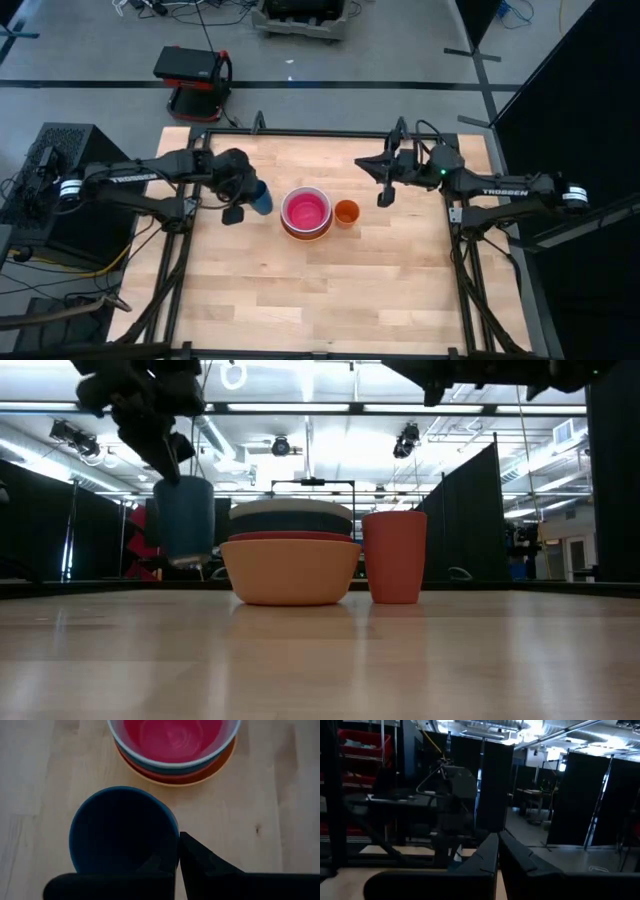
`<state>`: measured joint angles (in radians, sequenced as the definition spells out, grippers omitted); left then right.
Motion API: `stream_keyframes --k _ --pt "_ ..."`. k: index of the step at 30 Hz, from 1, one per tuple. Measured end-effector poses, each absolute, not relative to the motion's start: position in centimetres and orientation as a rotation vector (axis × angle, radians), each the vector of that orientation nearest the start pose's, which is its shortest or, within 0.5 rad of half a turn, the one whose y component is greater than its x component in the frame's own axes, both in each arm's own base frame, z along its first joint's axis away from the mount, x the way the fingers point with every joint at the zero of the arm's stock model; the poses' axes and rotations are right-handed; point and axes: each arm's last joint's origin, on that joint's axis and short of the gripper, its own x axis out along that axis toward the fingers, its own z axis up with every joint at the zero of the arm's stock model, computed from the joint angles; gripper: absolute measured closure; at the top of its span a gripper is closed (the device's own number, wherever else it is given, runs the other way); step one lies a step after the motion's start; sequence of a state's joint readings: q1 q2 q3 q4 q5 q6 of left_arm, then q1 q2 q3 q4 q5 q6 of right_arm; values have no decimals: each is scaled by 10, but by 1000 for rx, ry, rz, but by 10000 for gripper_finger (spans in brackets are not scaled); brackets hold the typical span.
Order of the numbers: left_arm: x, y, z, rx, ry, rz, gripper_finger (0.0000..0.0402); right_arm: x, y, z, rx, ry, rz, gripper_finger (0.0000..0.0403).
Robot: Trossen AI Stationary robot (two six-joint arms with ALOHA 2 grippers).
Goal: Nest bowls inside each other
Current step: Put the blue cup on the left of the stacked bowls
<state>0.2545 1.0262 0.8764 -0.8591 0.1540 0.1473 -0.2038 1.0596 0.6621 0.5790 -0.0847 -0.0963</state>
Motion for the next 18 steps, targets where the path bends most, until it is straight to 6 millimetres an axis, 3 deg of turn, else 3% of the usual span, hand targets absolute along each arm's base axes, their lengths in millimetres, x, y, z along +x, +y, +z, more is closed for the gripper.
stream_keyframes --k 18 --pt "221 52 233 -107 1113 -4 402 231 -44 305 -103 -147 -99 403"
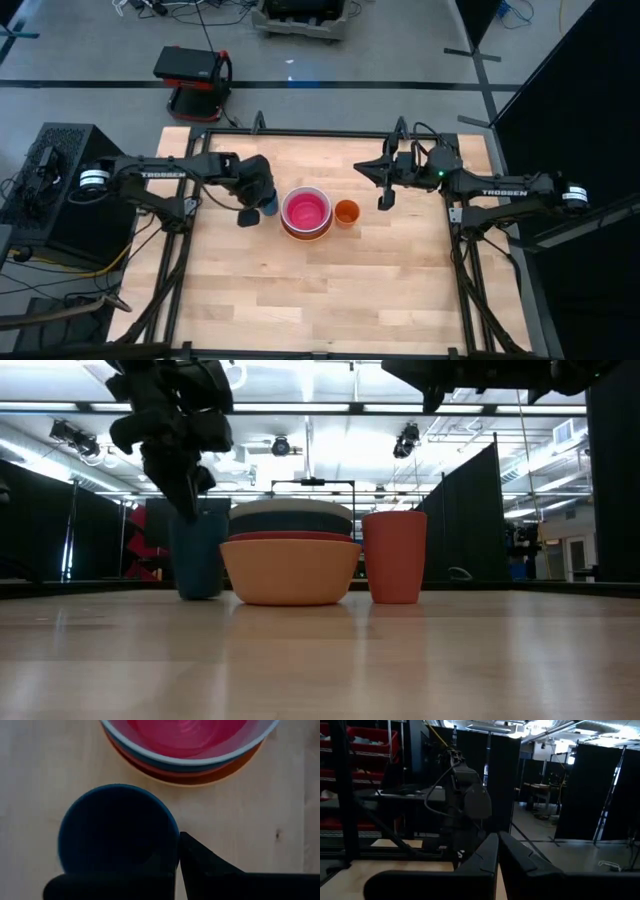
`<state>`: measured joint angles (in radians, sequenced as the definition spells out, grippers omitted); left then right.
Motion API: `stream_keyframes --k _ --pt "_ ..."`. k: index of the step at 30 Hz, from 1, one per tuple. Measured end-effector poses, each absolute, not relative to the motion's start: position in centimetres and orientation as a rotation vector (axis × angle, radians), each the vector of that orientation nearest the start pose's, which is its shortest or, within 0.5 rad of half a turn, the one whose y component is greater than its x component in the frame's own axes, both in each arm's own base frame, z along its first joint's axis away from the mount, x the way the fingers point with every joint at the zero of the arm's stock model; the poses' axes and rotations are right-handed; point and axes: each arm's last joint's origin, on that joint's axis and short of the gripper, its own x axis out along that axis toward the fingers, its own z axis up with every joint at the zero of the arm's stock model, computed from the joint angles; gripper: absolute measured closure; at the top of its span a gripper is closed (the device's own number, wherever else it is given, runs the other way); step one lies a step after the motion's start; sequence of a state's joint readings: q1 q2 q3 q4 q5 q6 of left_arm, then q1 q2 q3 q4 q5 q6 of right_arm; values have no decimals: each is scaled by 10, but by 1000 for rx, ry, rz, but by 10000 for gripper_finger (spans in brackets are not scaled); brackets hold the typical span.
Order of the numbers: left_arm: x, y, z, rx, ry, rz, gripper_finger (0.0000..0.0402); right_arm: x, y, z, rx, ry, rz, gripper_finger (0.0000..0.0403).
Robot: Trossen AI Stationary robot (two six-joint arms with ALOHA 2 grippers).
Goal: Nest bowls inside each other
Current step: Put the blue cup on the left of the stacked bowls, then return to Home Position
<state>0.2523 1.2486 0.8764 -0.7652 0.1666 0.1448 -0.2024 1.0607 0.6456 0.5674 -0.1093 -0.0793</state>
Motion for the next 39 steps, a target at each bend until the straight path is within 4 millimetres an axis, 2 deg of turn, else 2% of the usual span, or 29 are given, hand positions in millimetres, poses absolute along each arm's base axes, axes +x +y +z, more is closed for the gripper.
stream_keyframes --k 3,11,28,34,39 --pt "224 49 231 -120 1115 -15 401 231 -44 305 -103 -146 -99 403" --pt "228 26 231 -117 1122 -71 399 231 -44 305 -105 -146 -98 403" --pt "229 22 231 -128 1129 -34 337 231 -42 304 -81 -147 -65 403" --pt "228 22 231 -128 1131 -33 291 231 -42 304 -81 -146 -65 403" --pt "228 23 244 -121 1132 -28 268 231 -42 304 -81 -146 -65 403"
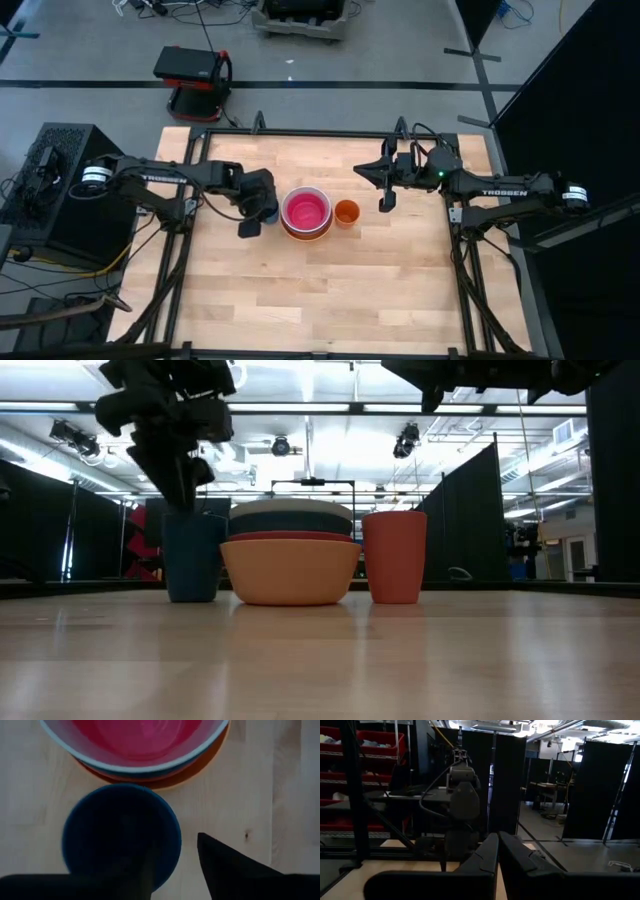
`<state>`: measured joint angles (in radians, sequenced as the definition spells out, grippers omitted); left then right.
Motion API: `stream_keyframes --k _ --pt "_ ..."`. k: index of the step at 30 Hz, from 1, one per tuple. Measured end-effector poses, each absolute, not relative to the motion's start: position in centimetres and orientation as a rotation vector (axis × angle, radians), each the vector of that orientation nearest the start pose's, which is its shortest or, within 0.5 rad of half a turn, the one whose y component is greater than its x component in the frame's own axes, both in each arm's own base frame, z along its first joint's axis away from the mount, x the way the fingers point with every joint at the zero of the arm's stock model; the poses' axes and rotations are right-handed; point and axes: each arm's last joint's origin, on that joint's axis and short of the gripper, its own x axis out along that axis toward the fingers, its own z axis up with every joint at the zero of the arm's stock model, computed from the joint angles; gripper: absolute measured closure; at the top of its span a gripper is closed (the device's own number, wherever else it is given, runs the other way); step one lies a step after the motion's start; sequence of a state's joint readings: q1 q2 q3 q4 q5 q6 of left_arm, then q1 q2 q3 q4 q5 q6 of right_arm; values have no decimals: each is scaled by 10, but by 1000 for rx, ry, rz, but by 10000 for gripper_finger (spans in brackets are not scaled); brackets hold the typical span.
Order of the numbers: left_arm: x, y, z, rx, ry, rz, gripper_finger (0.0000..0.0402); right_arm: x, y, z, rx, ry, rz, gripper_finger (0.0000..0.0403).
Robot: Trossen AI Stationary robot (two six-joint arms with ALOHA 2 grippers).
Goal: Nest bowls inside each other
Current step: Return to Home Position
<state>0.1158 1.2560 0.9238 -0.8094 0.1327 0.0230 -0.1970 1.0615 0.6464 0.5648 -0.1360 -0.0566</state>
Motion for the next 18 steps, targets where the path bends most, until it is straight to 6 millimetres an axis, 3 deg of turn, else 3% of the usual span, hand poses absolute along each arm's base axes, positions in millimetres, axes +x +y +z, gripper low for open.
stream_keyframes --k 6,18 --pt "206 21 274 -51 963 -33 301 227 -39 307 -111 -145 -12 403" --pt "136 13 325 104 543 -36 393 214 -32 314 -192 -155 136 403"
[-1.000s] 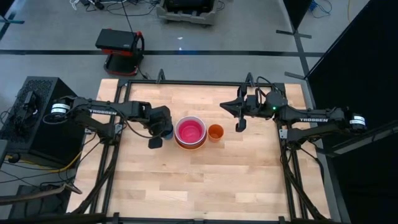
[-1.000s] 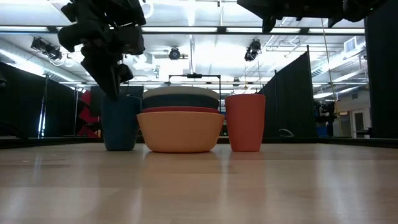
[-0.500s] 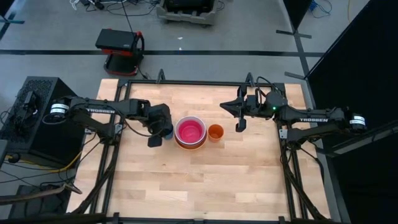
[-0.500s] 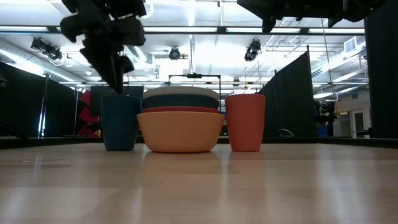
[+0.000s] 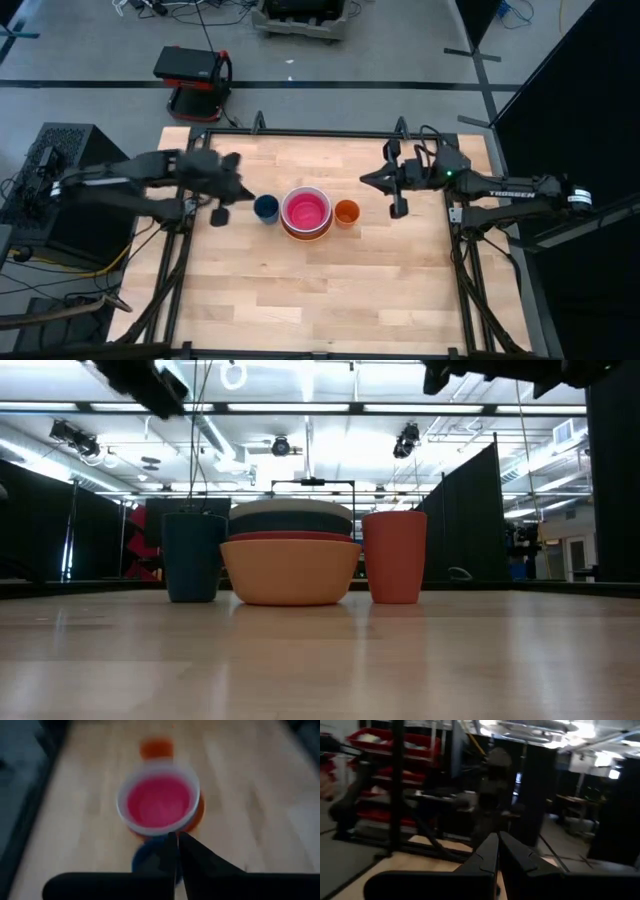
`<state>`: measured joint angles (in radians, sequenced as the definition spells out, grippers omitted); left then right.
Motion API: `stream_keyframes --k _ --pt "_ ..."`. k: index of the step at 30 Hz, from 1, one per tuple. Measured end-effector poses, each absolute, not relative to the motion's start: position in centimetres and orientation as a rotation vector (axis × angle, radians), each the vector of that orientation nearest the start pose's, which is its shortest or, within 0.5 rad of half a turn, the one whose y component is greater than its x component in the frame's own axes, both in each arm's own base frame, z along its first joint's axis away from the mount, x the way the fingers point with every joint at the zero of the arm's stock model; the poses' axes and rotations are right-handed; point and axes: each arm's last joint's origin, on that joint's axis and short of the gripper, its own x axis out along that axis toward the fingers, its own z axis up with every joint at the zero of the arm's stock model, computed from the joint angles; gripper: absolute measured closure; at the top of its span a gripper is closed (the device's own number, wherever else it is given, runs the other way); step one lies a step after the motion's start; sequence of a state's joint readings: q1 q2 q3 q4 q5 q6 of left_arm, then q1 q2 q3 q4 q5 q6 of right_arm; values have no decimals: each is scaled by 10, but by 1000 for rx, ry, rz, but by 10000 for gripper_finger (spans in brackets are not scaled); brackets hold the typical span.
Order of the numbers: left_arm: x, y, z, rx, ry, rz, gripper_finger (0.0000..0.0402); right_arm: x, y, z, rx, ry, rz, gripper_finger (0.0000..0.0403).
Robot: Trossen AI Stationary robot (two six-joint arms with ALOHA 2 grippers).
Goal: Nest bowls inside each other
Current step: Return to Home Position
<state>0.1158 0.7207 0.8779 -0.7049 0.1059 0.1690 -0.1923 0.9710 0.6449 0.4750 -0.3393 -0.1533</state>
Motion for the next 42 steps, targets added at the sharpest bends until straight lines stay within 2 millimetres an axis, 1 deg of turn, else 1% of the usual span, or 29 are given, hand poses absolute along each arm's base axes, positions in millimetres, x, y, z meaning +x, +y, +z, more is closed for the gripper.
stream_keyframes --k 1,3,7,9,11,14,30,37,42 --pt "129 12 328 115 504 -38 400 213 -31 314 -203 -155 152 403" --pt "114 9 328 121 394 -71 400 206 -26 308 -227 -134 199 403" --pt "89 5 323 134 262 -85 401 188 -21 285 -194 -52 214 403" --pt "81 4 319 140 221 -81 401 178 -19 273 -170 -46 185 403" --pt "77 4 315 162 181 -79 402 168 -17 264 -148 -51 154 403" --pt "79 3 305 181 133 -95 402 154 -14 253 -129 -106 135 403" --pt "96 3 251 166 -66 -182 402 129 -4 192 -25 -219 175 403" --pt "103 3 224 110 -44 -190 402 128 3 189 -10 -221 223 403" --pt "106 3 213 77 -28 -191 402 125 7 192 -38 -252 255 403"
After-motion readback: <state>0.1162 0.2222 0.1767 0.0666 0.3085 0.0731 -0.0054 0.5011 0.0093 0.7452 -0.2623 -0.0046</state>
